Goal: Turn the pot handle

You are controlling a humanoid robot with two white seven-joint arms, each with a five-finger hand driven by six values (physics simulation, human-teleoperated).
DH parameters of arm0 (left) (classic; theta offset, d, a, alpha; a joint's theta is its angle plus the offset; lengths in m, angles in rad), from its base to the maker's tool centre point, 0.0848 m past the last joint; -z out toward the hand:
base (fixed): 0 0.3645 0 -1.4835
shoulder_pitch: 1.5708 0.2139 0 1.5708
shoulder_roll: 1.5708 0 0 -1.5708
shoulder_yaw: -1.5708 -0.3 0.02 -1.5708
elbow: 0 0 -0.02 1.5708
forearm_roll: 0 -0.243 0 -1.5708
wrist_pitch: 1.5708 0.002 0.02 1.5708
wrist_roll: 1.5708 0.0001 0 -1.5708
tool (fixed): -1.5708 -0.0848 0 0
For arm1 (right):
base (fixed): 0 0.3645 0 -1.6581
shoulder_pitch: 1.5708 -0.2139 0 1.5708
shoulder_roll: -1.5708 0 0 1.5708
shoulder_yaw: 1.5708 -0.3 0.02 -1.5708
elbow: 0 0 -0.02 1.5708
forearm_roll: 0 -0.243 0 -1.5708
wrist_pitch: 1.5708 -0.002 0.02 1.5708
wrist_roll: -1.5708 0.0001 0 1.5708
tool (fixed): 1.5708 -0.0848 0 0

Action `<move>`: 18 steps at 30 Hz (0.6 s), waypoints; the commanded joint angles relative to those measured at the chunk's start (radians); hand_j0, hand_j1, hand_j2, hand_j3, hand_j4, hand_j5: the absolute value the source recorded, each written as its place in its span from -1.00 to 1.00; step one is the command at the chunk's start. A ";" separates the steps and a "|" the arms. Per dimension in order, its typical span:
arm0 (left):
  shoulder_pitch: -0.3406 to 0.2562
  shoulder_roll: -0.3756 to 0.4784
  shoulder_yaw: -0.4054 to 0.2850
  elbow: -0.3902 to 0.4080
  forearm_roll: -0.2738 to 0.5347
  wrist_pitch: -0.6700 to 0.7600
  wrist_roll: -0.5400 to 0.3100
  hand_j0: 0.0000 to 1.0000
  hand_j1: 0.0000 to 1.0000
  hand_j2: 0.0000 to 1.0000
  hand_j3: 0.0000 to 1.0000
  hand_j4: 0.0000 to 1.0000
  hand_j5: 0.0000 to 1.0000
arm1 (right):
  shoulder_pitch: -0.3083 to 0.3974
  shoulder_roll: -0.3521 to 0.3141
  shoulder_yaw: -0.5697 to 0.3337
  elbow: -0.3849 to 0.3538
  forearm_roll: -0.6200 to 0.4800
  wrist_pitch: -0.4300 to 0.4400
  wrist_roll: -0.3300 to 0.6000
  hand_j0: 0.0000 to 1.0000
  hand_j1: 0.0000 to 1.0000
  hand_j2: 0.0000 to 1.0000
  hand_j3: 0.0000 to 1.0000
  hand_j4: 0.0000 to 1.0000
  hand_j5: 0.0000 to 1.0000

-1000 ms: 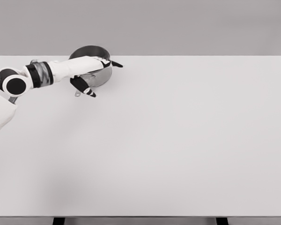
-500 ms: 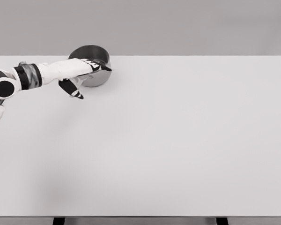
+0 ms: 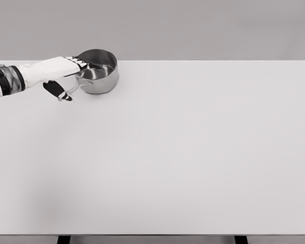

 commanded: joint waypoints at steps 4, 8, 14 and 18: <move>-0.002 0.012 0.008 0.010 0.002 0.010 0.010 1.00 1.00 1.00 1.00 1.00 1.00 | 0.000 0.000 0.000 0.000 0.000 -0.001 0.000 1.00 1.00 1.00 1.00 1.00 1.00; -0.002 0.013 0.014 0.018 0.002 0.010 0.010 1.00 1.00 1.00 1.00 1.00 1.00 | 0.000 0.000 0.000 0.000 0.000 -0.001 0.000 1.00 1.00 1.00 1.00 1.00 1.00; -0.003 0.049 0.016 0.027 -0.036 0.011 0.037 1.00 1.00 1.00 1.00 1.00 1.00 | 0.000 0.000 0.000 0.000 0.000 0.001 0.000 1.00 1.00 1.00 1.00 1.00 1.00; -0.005 0.055 0.016 0.048 -0.047 0.011 0.041 1.00 1.00 1.00 1.00 1.00 1.00 | 0.000 0.000 0.000 0.000 0.000 0.001 0.000 1.00 1.00 1.00 1.00 1.00 1.00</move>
